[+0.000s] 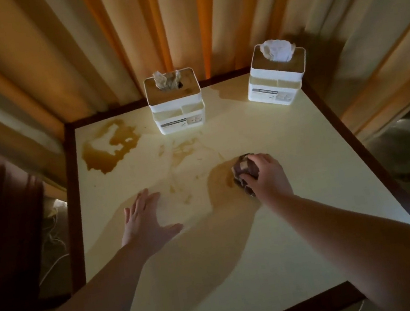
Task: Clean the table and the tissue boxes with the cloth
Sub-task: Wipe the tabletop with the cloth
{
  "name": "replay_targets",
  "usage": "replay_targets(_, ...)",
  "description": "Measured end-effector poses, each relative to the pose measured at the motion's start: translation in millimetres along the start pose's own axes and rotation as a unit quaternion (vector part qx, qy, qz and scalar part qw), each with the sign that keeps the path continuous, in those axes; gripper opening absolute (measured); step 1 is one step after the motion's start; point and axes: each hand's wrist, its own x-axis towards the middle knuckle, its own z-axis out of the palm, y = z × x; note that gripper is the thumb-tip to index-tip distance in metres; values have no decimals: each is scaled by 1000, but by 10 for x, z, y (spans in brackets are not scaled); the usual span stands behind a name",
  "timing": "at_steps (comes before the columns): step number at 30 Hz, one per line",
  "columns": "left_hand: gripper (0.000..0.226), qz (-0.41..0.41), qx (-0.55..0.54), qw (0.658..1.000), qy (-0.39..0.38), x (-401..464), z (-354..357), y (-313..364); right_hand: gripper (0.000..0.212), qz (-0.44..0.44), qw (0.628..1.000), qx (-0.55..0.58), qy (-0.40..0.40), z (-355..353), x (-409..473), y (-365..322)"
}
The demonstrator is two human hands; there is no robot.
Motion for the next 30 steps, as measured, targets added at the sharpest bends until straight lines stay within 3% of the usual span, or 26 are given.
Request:
replay_targets(7, 141, 68, 25, 997, -39, 277, -86, -423, 56, -92, 993, -12, -76, 602, 263, -787)
replay_targets(12, 140, 69, 29, 996, -56, 275, -55, -455, 55, -146, 978, -55, -141, 564, -215, -556)
replay_targets(19, 141, 76, 19, 994, -72, 288, -93, -482, 54, -66, 992, -93, -54, 136, -59, 71)
replay_targets(24, 144, 81, 19, 995, -64, 266, -101, -449, 50, -38, 998, -47, -9, 346, 702, -426)
replay_targets(30, 148, 81, -10, 994, -70, 276, -132, -470, 47, -104, 992, -50, -59, 898, 1078, -1331)
